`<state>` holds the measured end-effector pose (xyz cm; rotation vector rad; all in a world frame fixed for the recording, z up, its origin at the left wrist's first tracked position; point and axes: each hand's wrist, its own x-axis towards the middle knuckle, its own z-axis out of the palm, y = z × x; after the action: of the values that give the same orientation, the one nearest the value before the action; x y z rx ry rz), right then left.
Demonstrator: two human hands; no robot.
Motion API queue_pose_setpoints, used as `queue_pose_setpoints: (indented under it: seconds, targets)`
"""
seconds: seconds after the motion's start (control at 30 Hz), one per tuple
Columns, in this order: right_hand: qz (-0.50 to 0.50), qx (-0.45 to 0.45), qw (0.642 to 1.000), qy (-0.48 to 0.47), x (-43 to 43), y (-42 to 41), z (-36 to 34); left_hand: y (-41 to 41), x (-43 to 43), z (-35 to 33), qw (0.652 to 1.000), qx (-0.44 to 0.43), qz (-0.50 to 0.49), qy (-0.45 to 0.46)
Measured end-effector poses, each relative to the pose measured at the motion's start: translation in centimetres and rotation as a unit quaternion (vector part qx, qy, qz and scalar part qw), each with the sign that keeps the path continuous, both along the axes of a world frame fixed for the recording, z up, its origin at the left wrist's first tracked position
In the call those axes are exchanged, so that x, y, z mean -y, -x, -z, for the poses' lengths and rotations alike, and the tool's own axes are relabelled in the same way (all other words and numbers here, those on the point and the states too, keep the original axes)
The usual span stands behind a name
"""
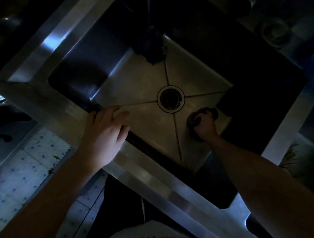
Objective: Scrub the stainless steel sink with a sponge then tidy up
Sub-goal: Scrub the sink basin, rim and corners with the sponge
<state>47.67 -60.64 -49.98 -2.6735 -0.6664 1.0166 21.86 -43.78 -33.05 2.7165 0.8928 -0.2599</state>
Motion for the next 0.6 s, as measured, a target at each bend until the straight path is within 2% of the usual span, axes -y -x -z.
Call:
queue_pose_setpoints:
  seconds: [0.17, 0.33, 0.47, 0.6]
  targets:
    - [-0.085, -0.036, 0.995, -0.037, -4.8, 0.5, -0.2, 1.0, -0.1, 0.1, 0.999, 0.007, -0.032, -0.02]
    - [-0.131, -0.053, 0.989, -0.046, -6.3, 2.9, -0.2, 1.6, -0.1, 0.0, 0.999, 0.003, -0.052, 0.002]
    - [-0.127, -0.073, 0.988, -0.055, -5.1, 5.1, -0.2, 2.0, -0.3, -0.1, 0.998, -0.029, -0.059, 0.015]
    - [-0.118, -0.107, 0.985, -0.064, -4.8, 6.6, -1.1, 2.6, -0.9, -0.5, 0.999, -0.02, -0.047, 0.008]
